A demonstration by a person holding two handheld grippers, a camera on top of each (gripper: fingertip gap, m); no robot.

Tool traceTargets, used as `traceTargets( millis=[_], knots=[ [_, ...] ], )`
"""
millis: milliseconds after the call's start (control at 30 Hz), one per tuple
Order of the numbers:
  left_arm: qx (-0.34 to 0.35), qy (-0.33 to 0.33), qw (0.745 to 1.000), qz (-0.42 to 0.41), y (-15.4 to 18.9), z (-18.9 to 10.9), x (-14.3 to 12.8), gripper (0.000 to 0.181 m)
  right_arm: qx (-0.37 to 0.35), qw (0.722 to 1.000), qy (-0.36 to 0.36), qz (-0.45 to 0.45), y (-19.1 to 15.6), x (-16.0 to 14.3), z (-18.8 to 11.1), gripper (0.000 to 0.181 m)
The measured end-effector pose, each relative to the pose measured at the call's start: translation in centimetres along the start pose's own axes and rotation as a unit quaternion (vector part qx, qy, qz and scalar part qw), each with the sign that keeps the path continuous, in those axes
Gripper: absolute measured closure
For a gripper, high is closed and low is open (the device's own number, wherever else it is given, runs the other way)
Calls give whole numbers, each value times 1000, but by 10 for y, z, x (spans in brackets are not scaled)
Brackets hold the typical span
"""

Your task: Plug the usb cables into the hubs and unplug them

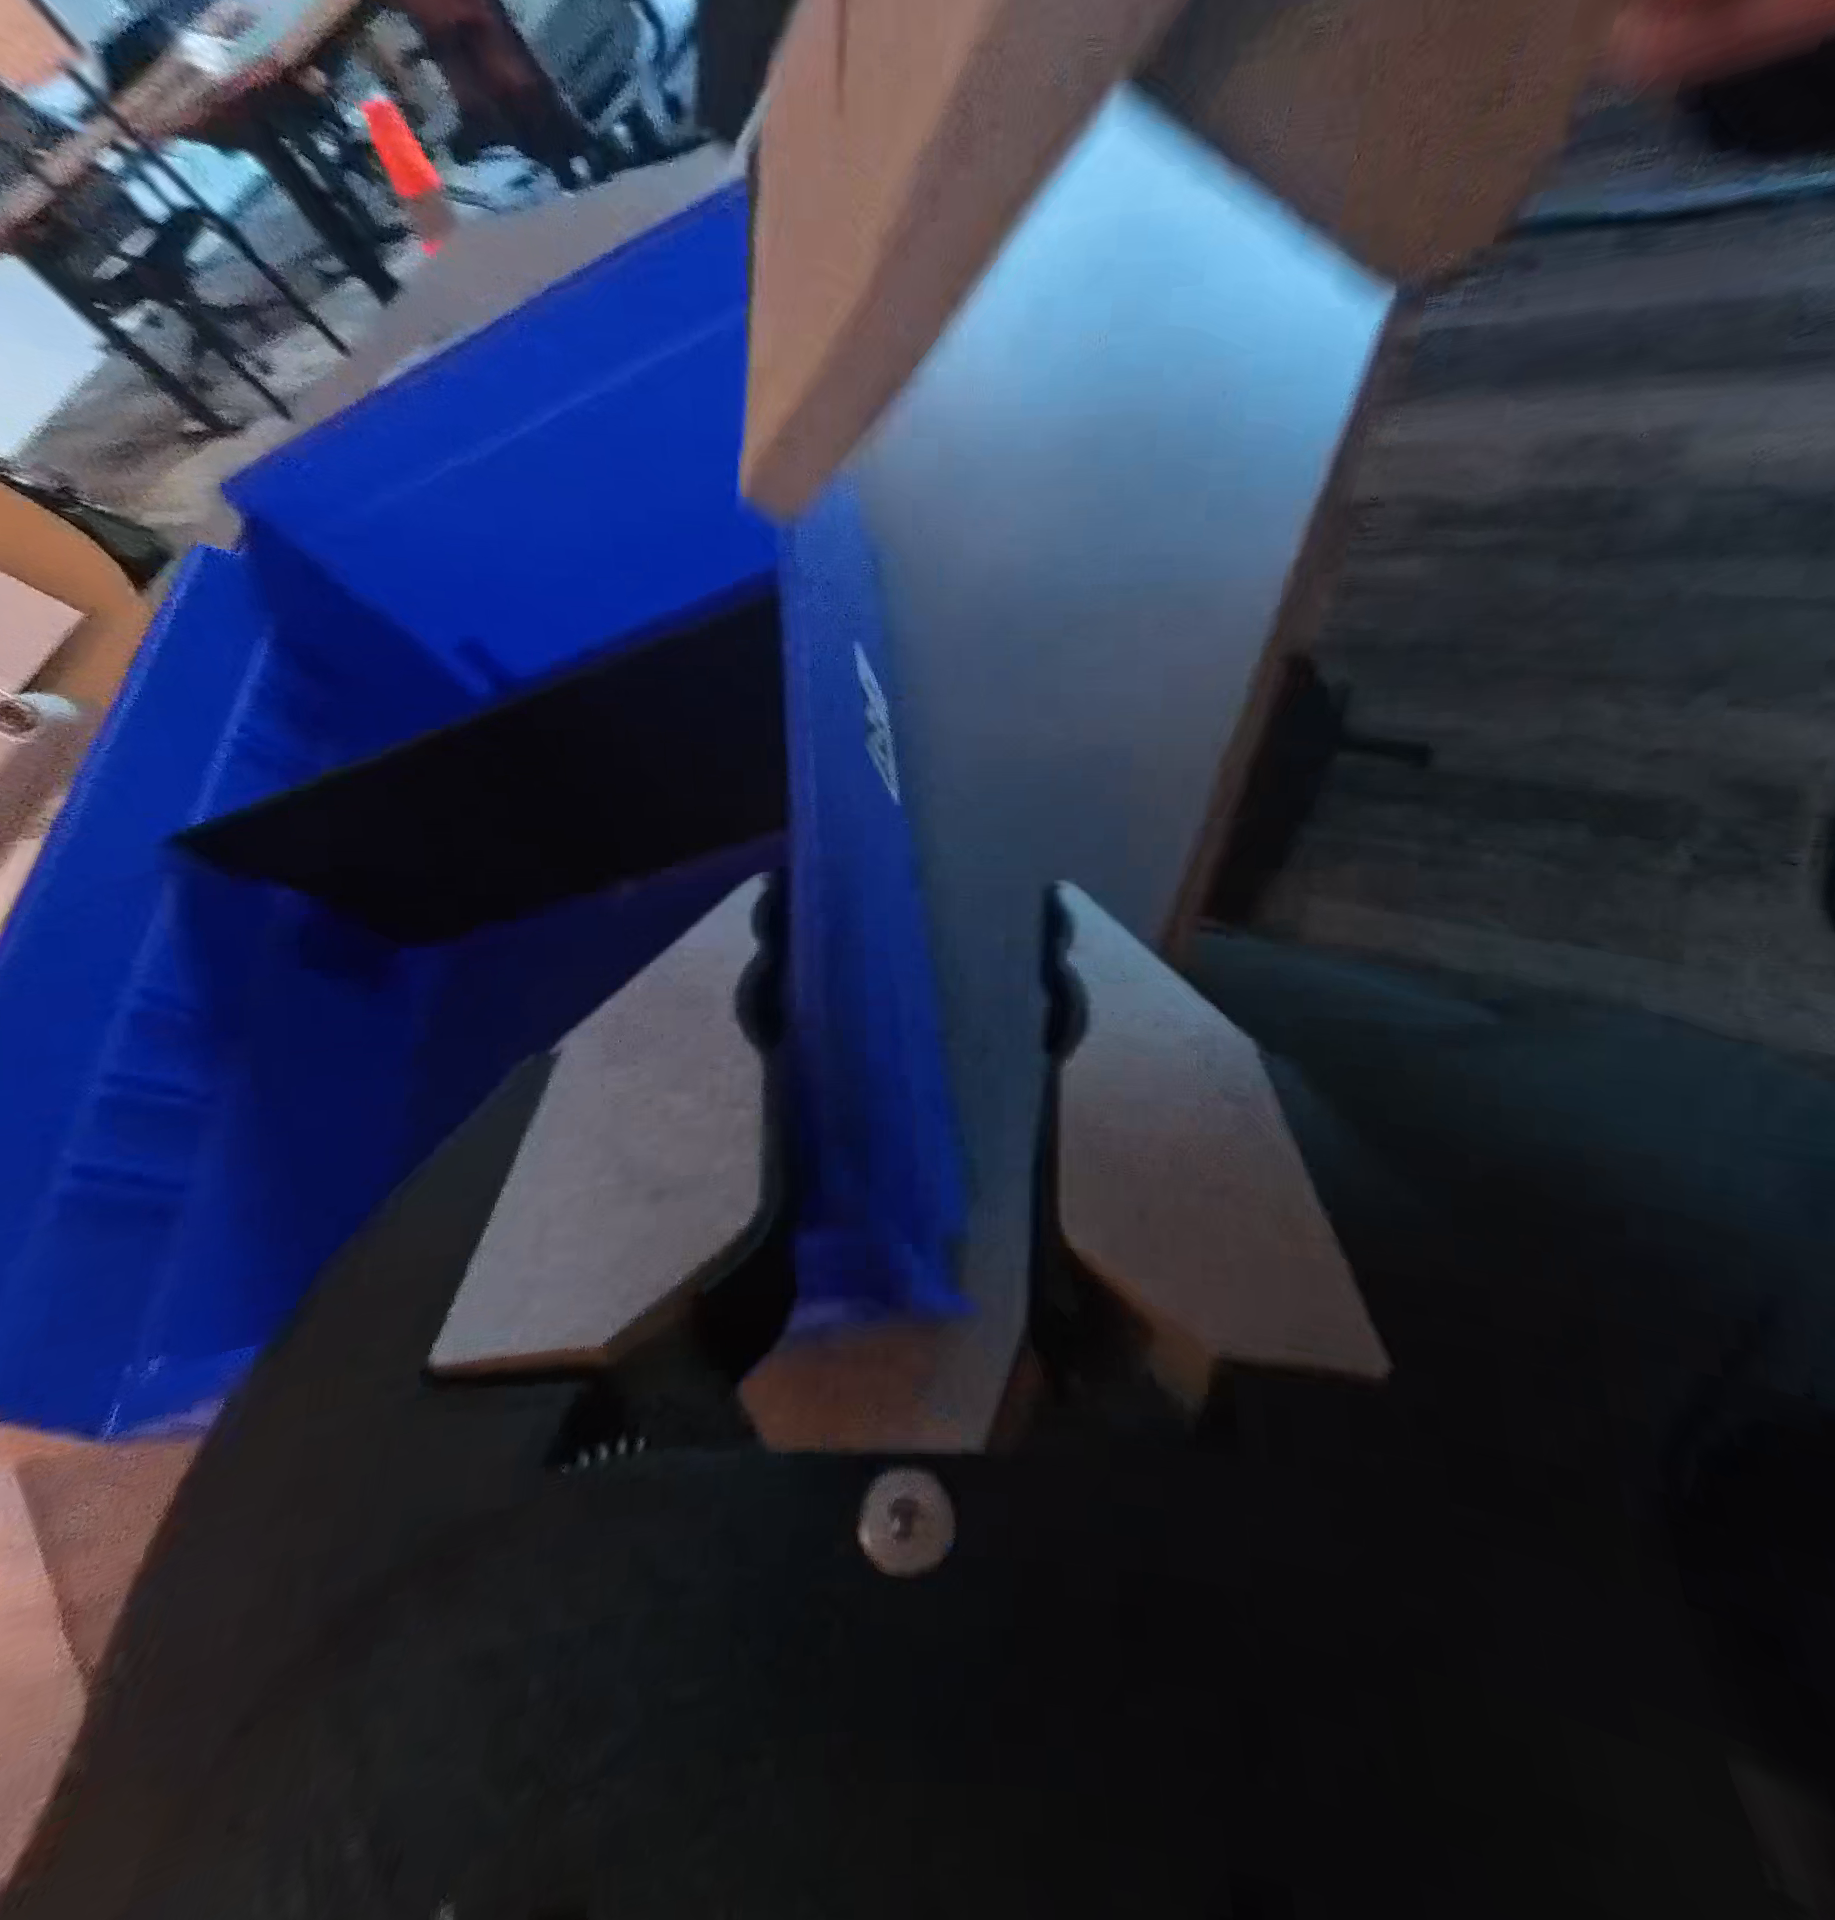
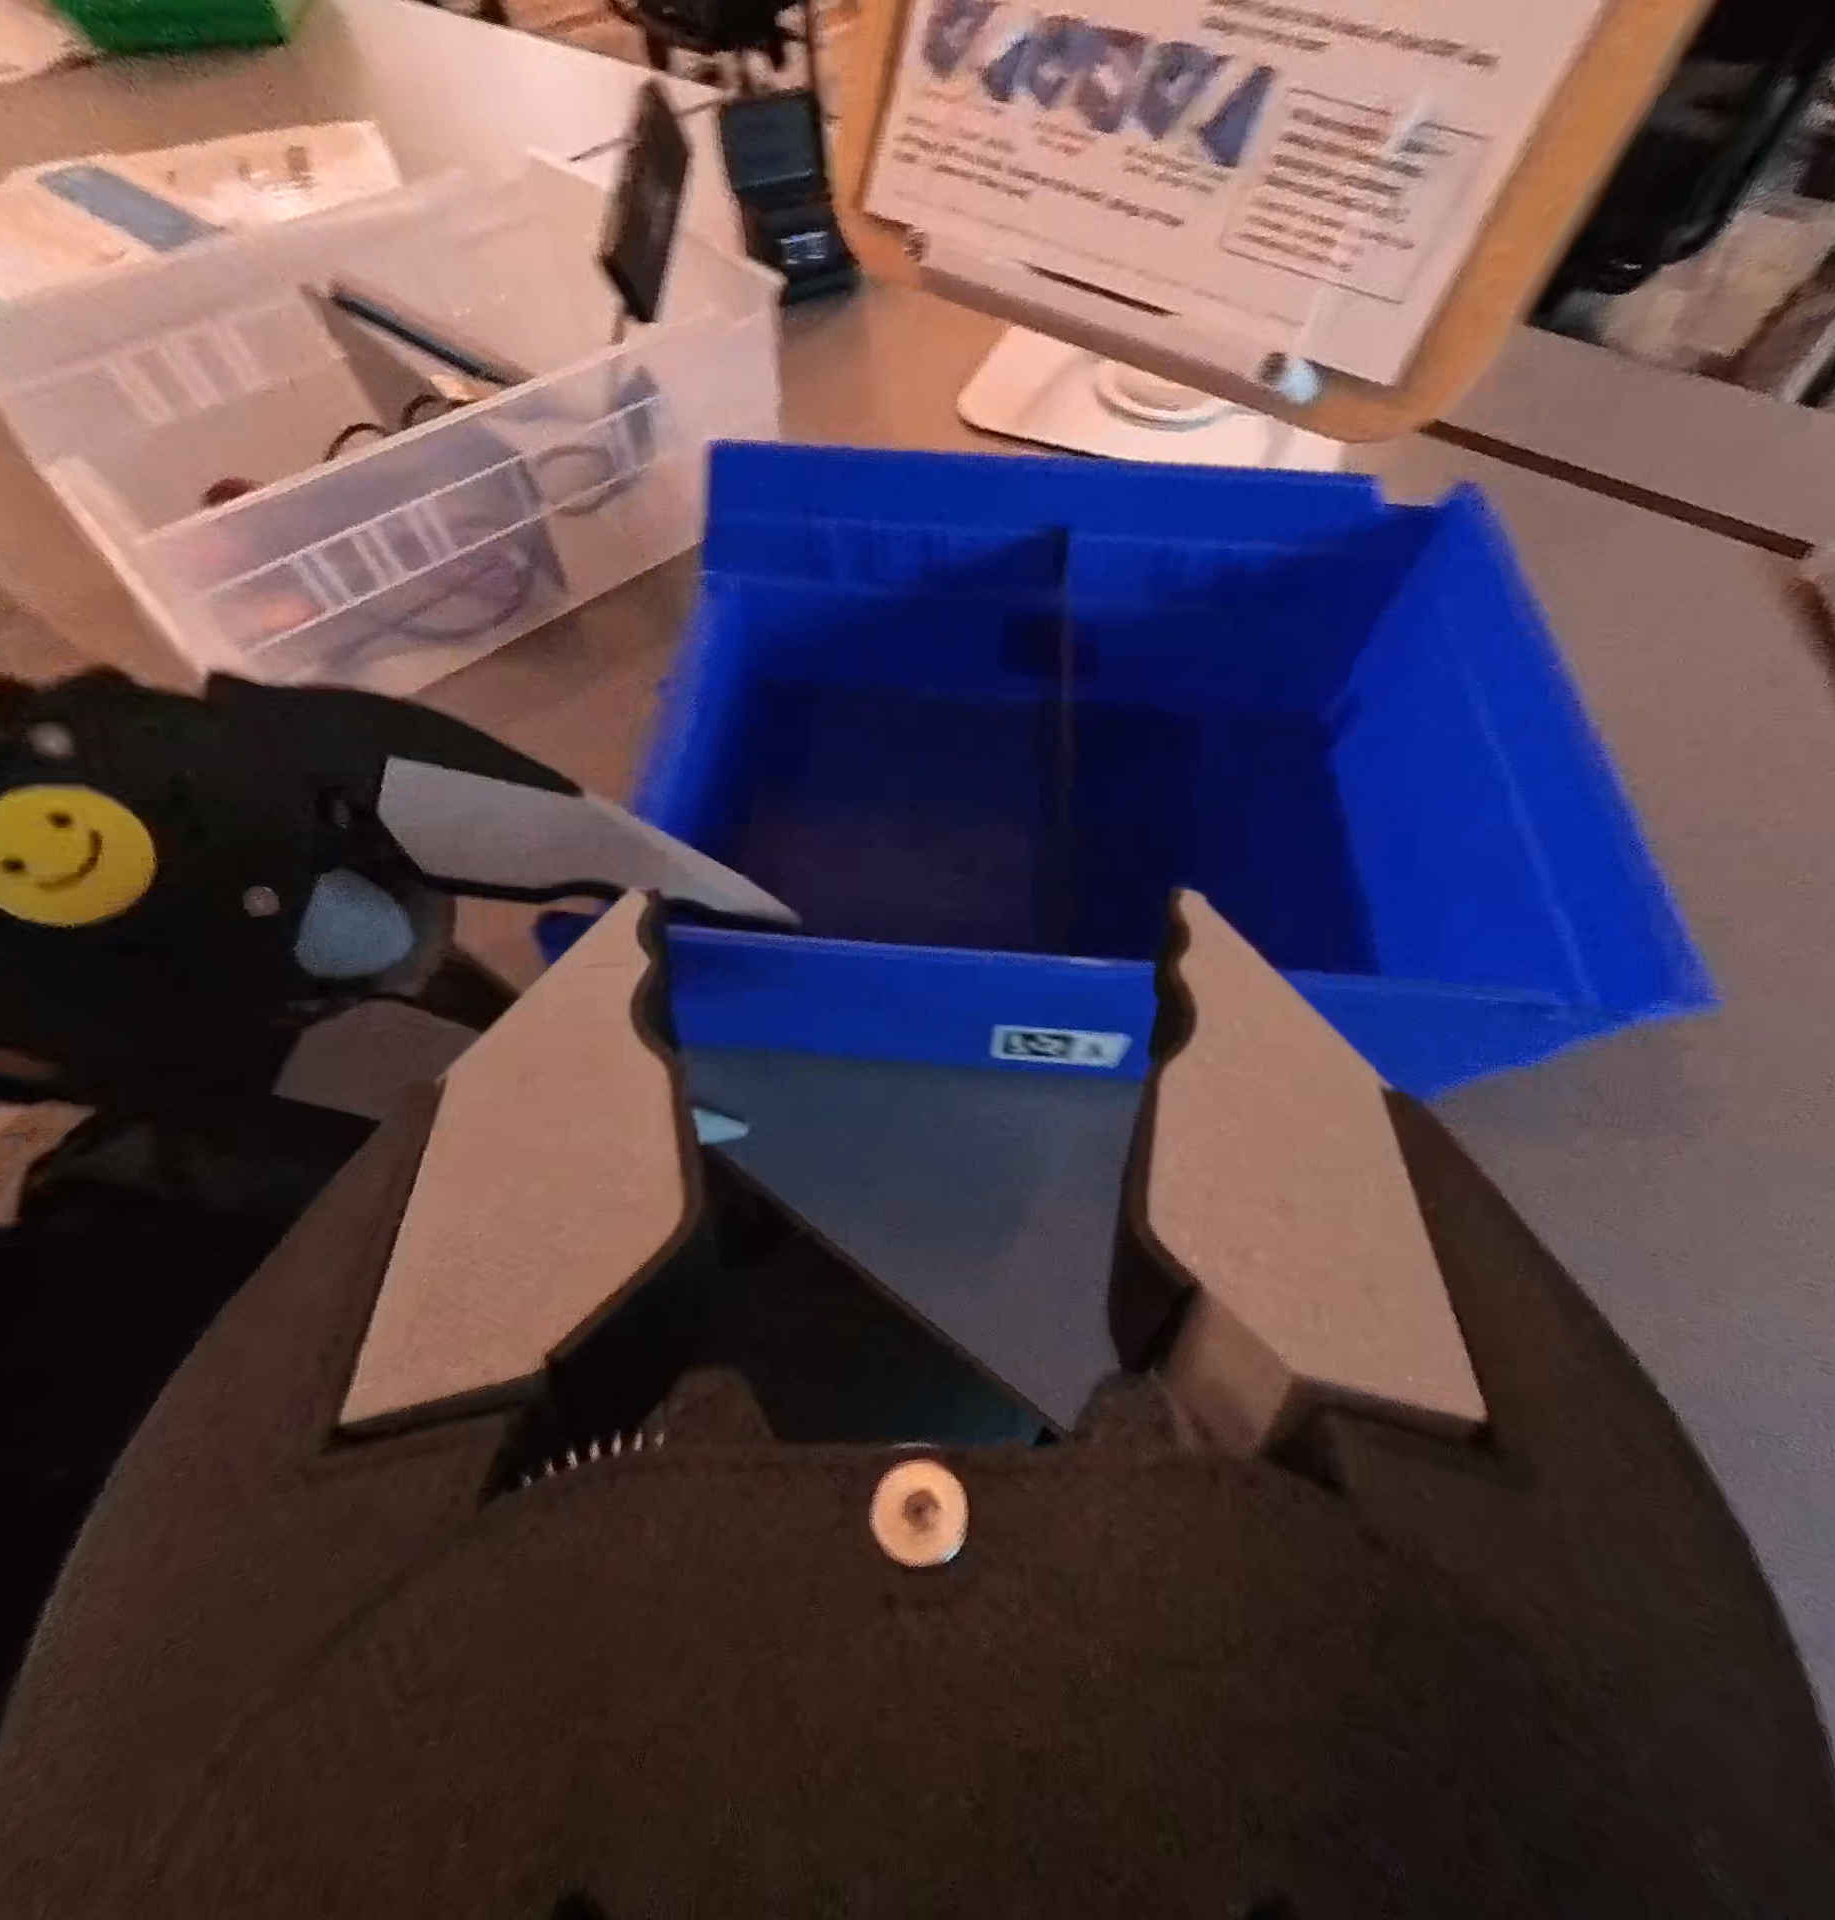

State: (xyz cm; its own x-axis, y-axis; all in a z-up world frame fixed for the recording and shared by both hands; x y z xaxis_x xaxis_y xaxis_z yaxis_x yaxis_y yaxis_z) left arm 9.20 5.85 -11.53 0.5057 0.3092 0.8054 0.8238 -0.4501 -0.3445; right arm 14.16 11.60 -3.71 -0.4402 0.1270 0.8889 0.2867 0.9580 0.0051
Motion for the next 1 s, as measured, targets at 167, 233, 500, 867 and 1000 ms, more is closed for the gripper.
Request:
traceTargets(
  millis=[167,233,500,867,1000],
  knots=[
    [6,29,999,-16,-19,-86,-2,113,60,993,-10,-97,-61,-3,37,92],
    [60,25,998,-20,-44,-121,-16,112,64,989,-29,-126,-81,-12,57,100],
    [184,-95,963,-174,-110,-196,-141,99,-49,966,-190,-169,-19,-47,40,131],
    [217,-58,961,-160,-121,-167,-160,136,-177,971,-138,-80,49,-51,-23,114],
    [269,-85,942,-183,-143,-195,-189,177,-188,981,-40,-41,42,-41,-21,121]
  ],
)
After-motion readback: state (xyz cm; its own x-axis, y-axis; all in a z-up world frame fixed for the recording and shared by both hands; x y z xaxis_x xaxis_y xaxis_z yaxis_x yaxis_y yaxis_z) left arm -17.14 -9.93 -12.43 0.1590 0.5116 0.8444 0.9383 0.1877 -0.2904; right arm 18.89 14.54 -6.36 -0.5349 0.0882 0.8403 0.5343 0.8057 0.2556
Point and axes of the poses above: each gripper's, where its closed fingertips meet, z out along the fingers, x out of its top, y = z × x across the jaws, the point moved 4 cm from there along -z, back along the fingers
